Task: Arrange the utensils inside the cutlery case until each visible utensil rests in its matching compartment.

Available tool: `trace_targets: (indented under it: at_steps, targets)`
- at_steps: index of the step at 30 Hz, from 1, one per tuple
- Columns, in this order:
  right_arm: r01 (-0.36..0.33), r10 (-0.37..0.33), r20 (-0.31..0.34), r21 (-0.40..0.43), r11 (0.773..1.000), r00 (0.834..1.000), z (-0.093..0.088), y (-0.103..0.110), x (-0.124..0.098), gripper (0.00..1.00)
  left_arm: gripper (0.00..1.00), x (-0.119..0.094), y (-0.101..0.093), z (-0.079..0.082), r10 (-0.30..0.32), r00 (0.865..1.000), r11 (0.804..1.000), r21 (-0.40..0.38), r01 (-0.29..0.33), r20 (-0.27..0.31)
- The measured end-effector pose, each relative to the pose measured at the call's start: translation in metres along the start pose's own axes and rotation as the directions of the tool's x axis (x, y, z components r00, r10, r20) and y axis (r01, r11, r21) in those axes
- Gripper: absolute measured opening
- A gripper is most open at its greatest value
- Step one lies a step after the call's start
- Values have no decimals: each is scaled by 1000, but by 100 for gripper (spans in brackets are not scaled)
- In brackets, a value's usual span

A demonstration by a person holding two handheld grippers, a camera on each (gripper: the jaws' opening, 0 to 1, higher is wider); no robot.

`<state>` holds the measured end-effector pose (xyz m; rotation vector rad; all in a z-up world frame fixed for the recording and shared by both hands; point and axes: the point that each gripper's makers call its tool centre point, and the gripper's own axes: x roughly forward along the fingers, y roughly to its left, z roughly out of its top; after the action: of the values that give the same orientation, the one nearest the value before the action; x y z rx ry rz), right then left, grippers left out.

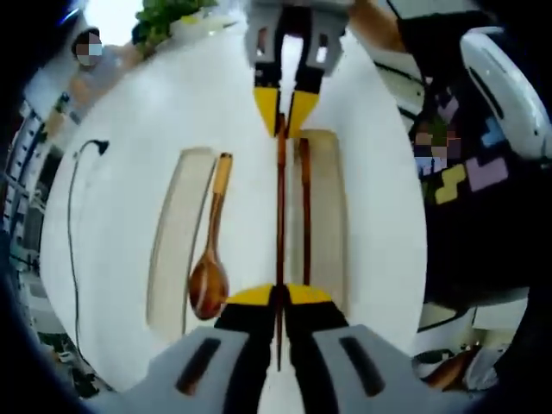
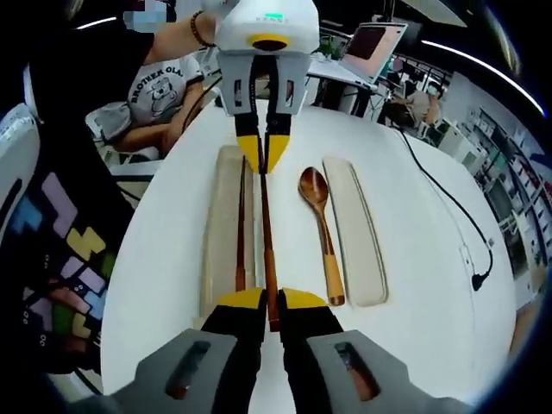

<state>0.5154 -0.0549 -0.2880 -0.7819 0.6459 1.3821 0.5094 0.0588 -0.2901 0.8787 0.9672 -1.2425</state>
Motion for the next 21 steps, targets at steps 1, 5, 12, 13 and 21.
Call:
trace_targets:
  at_steps: [1, 5, 12, 13, 21]
  targets:
    - [-4, 4, 1, -1, 1000, 1000, -1, 3, 0, 4, 3, 1, -3, 0, -6, 1000, 1000, -3, 6, 0]
    - [-28, 28, 3, 10, 1000, 1000, -4, 11, 3, 4, 3, 8, -16, -3, -41, 999, 999, -7, 41, -2]
    - [-61, 61, -7, 30, 998, 998, -9, 22, 7, 4, 3, 14, -25, -5, -77, 997, 997, -31, 77, 14]
    - [-62, 62, -6, 34, 998, 998, -9, 23, 7, 4, 3, 15, -25, -6, -78, 997, 996, -32, 79, 17]
    - [-86, 86, -6, 42, 995, 996, -7, 30, 12, 5, 3, 20, -31, -12, -94, 995, 995, -41, 95, 20]
